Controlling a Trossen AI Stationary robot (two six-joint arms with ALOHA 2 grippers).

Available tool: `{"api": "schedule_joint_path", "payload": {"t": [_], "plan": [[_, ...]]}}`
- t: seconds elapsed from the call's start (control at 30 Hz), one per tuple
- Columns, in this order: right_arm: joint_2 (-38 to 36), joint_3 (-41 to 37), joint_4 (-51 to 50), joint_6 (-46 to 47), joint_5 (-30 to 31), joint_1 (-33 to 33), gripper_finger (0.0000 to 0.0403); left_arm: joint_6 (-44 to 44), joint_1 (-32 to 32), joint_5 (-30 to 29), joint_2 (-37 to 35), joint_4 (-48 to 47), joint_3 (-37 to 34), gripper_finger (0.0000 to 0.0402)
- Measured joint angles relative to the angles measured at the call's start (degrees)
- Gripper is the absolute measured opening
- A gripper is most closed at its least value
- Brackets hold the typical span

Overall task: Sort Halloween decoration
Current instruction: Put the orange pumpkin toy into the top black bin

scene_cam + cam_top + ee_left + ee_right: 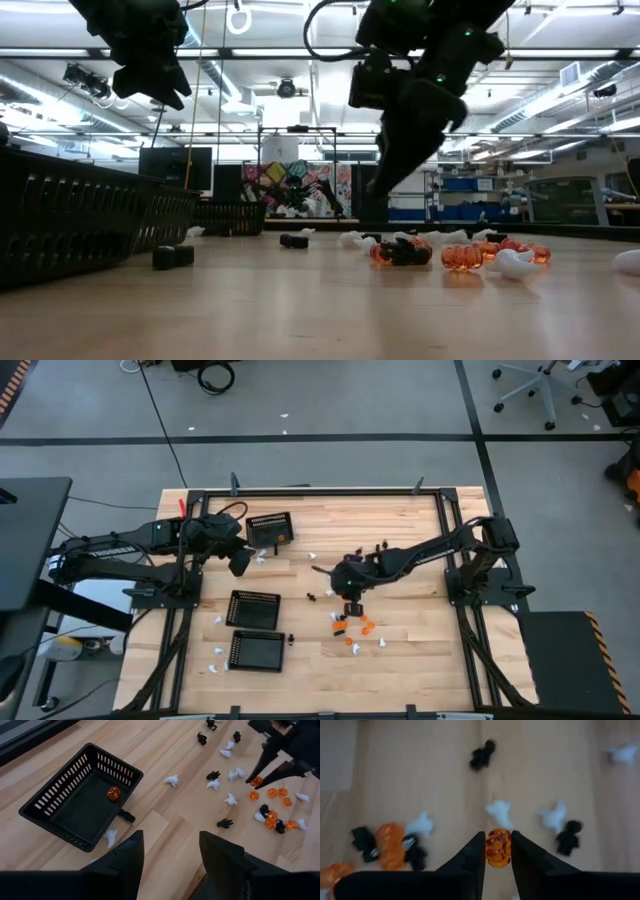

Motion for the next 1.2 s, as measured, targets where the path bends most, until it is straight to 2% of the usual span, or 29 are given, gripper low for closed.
{"api": "schedule_joint_path", "payload": {"t": [0.17, 0.43, 0.57, 0.93, 1.1, 1.2], "plan": [[0.0, 0.39, 5.2, -1.8, -2.89, -3.14, 0.0085, 0.0, 0.0, 0.0, -0.04, 0.39, 0.0, 0.0199], [0.02, 4.74, 6.07, -4.5, -4.02, -8.17, 0.0085, -0.42, 0.08, -0.33, -0.04, 0.42, 0.0, 0.0199], [4.17, 9.91, 3.65, -6.09, -5.27, -10.5, 0.0085, -0.09, 0.86, -0.81, -0.09, 1.01, 0.0, 0.0199], [22.16, 36.45, 1.98, -8.9, -8.34, -14.01, 0.0085, -0.82, 1.51, -0.72, -0.11, 1.75, 0.0, 0.0199], [30.97, 49.9, -1.62, -9.4, -9.87, -15.99, 0.0085, -1.26, 1.43, 4.22, -0.95, -2.96, 0.0, 0.0199], [35.81, 57.23, -4.56, -9.58, -10.13, -17.25, 0.0085, -1.32, 1.42, 4.61, -1.68, -4.83, 0.0, 0.0199]]}}
